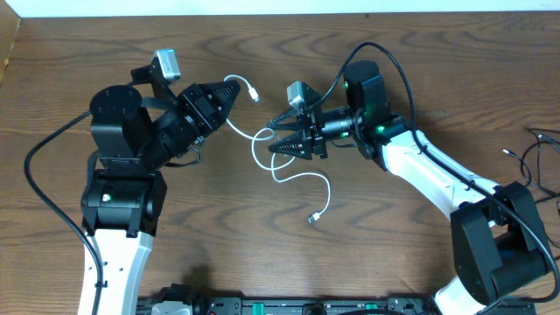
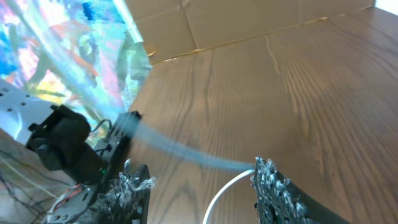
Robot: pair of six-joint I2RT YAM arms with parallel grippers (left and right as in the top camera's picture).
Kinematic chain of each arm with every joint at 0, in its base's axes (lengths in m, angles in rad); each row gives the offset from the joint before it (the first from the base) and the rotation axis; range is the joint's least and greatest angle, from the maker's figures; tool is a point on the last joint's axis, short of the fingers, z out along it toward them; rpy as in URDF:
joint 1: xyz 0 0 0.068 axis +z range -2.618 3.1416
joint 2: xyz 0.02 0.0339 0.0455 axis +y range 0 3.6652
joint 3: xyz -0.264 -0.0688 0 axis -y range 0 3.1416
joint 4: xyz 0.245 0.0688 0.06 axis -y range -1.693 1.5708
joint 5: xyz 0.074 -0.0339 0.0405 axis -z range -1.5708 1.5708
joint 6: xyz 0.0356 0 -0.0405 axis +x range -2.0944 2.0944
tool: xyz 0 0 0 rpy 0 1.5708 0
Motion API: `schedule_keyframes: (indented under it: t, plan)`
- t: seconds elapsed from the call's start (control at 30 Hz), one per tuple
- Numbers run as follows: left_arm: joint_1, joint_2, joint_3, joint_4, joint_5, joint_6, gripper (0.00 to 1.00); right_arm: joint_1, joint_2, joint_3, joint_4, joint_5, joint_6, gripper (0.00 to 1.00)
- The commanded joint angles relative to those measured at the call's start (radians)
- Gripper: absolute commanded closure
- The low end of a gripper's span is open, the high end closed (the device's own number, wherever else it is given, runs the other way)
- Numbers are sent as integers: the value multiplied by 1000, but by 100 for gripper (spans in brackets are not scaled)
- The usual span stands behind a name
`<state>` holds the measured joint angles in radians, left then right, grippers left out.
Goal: Untangle cables
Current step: 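Lift both grippers apart, stretching the white cable between them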
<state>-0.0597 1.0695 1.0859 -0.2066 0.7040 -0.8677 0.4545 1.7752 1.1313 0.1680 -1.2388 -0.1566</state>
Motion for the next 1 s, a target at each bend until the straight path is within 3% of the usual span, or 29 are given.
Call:
schedule_keyframes:
  t: [0.0,0.37,0.7,0.83,0.97]
  plan:
    - [5,-11,27,10,2,-66,93,-4,-18,5,9,-55,14,50]
    - [5,4,27,13,2,-191,92,0,-18,5,180,-55,129,49]
    - [5,16,27,71,-1,-219,92,64,-17,5,189,-45,138,55]
    - [5,16,27,70,-1,-219,92,71,-18,5,189,-39,146,67]
    - [5,17,27,70,-6,-217,92,71,-18,5,188,-39,179,94]
